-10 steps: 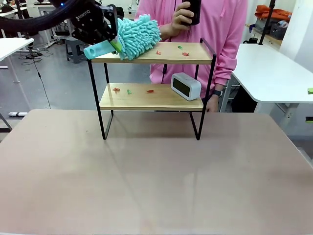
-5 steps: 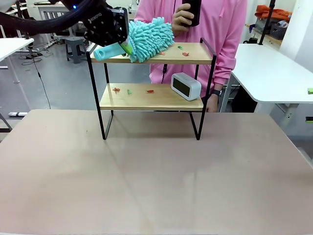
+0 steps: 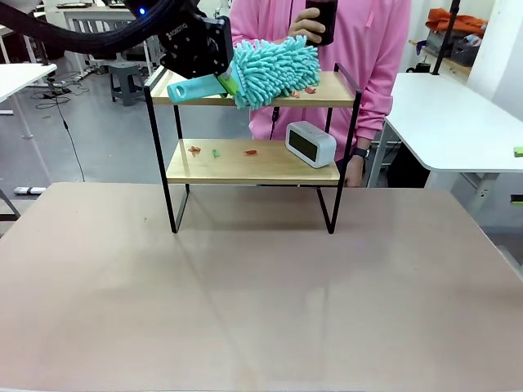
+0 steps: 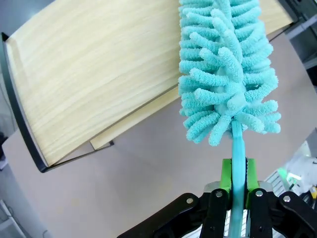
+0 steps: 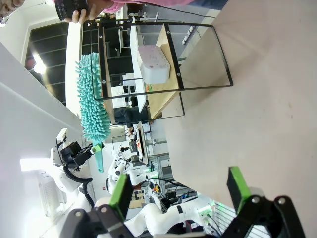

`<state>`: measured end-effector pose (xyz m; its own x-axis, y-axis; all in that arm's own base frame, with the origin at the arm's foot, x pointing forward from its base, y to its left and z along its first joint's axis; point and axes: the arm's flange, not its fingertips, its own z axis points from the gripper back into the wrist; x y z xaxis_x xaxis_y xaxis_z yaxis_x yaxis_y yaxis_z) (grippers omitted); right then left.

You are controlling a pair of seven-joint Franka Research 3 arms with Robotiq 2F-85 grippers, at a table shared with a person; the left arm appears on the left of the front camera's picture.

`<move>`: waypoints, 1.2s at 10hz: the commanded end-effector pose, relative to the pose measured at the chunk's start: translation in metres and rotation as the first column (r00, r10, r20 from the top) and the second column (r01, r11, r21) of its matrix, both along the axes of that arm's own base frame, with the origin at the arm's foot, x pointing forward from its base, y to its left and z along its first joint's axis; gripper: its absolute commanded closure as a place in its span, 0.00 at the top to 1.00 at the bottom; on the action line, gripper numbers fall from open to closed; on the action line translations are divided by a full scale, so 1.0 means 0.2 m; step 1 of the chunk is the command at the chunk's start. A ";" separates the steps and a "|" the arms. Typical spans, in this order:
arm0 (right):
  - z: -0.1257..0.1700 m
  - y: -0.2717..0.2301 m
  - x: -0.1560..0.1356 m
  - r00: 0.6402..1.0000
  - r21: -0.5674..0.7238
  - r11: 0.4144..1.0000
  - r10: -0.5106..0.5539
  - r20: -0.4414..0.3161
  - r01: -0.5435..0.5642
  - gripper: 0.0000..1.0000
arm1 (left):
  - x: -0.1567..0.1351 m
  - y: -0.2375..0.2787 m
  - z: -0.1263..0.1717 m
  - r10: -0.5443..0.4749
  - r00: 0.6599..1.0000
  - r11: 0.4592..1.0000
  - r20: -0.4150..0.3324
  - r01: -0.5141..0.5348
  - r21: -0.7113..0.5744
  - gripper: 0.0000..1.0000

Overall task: Clean the shelf.
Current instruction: Clean the specific tier of the Shelf with the Duster once objects are removed.

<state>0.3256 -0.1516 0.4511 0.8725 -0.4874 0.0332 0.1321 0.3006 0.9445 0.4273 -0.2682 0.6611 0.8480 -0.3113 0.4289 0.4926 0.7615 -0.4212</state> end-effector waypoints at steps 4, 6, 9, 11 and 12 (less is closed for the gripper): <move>0.00 0.01 0.01 1.000 0.005 1.000 0.000 0.026 0.000 1.00 | -0.02 0.14 0.04 -0.225 0.974 0.971 -0.039 0.227 0.079 0.13; 0.00 0.01 0.01 1.000 0.005 1.000 0.000 0.026 0.000 1.00 | -0.10 0.24 0.07 -0.441 0.887 0.892 -0.138 0.449 0.040 0.13; 0.00 0.01 0.01 1.000 0.005 1.000 0.000 0.026 0.000 1.00 | -0.23 0.37 0.11 -0.607 0.773 0.792 -0.182 0.608 -0.060 0.13; 0.00 0.01 0.01 1.000 0.005 1.000 0.000 0.026 0.000 1.00 | -0.24 0.43 0.12 -0.607 0.774 0.794 -0.179 0.599 -0.104 0.13; 0.00 0.01 0.01 1.000 0.005 1.000 0.000 0.026 0.000 1.00 | -0.25 0.47 0.12 -0.601 0.777 0.799 -0.187 0.588 -0.125 0.13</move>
<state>0.3256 -0.1517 0.4510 0.8725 -0.4875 0.0329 0.1322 0.3005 0.9446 0.3772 -0.1811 0.6821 0.5588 -0.7827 0.2741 0.7475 0.3321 -0.5753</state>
